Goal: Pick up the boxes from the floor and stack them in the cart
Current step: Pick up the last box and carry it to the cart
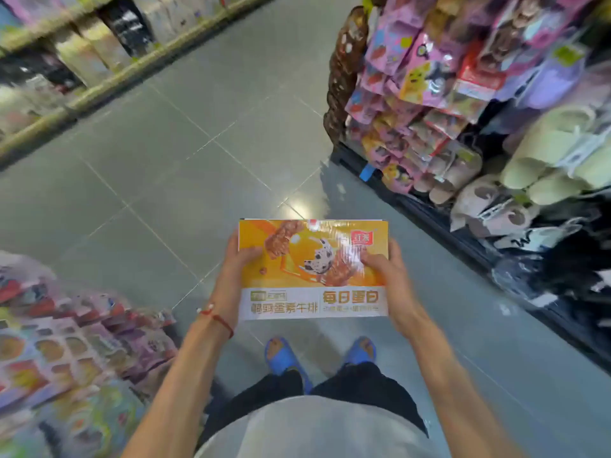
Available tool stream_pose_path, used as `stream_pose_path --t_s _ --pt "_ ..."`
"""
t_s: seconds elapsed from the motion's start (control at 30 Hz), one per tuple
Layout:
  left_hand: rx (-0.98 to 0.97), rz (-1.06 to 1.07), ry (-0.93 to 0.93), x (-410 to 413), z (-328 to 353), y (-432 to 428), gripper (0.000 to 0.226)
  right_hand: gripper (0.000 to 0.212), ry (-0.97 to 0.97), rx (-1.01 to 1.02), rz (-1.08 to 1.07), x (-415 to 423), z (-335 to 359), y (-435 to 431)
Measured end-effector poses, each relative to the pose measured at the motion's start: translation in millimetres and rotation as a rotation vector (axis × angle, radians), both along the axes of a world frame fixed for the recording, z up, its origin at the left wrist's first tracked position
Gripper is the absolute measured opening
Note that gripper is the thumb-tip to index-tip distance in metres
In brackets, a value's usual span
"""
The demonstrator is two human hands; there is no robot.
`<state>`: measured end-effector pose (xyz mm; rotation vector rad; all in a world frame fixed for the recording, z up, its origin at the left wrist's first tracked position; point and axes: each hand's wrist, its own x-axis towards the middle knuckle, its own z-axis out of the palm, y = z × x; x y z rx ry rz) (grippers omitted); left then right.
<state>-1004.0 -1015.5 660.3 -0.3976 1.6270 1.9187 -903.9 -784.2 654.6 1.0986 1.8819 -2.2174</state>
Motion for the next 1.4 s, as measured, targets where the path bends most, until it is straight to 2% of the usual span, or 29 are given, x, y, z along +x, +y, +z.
stream_pose_path --t_s 0.13,0.27,0.4,0.5,0.63,0.73,0.87,1.1,1.17,1.3,1.4 --pt "0.046 -0.172 -0.018 36.9 6.5 74.8 0.043 0.062 0.012 -0.04 -0.226 76.1 3.5 44.9" --pt "0.05 -0.344 -0.041 84.0 9.9 155.9 0.059 0.045 0.042 -0.056 -0.41 160.3 8.8 90.3" --pt "0.021 -0.493 -0.048 150.9 14.2 235.2 0.07 0.06 0.034 -0.064 -0.559 246.9 14.8 136.1" --pt "0.003 -0.625 -0.062 202.7 14.9 288.1 0.068 0.063 0.038 -0.058 -0.677 307.5 17.3 168.7" --pt "-0.014 -0.784 -0.056 260.7 9.6 346.6 0.072 0.053 0.032 -0.029 -0.864 375.8 22.0 199.4" --pt "-0.038 -0.897 -0.08 301.3 8.6 391.8 0.086 0.046 -0.014 -0.021 -1.036 423.1 23.2 220.3" --pt "-0.065 -1.056 0.047 347.6 7.8 455.8 0.067 0.039 -0.033 -0.035 -1.236 473.4 20.9 243.9" --pt "-0.021 -1.263 0.153 424.6 -2.8 567.3 0.054 0.026 -0.132 0.035 -1.451 539.5 12.5 298.3" --pt "0.008 -1.311 0.214 444.8 -4.5 601.9 0.043 0.03 -0.149 0.066 -1.514 554.9 13.4 318.3" --pt "0.026 -1.404 0.217 482.0 2.1 663.3 0.039 0.039 -0.204 0.099 -1.652 577.0 23.6 349.0" --pt "0.033 -1.477 0.214 509.5 7.9 702.8 0.05 0.047 -0.251 0.177 -1.751 592.9 33.9 365.8"
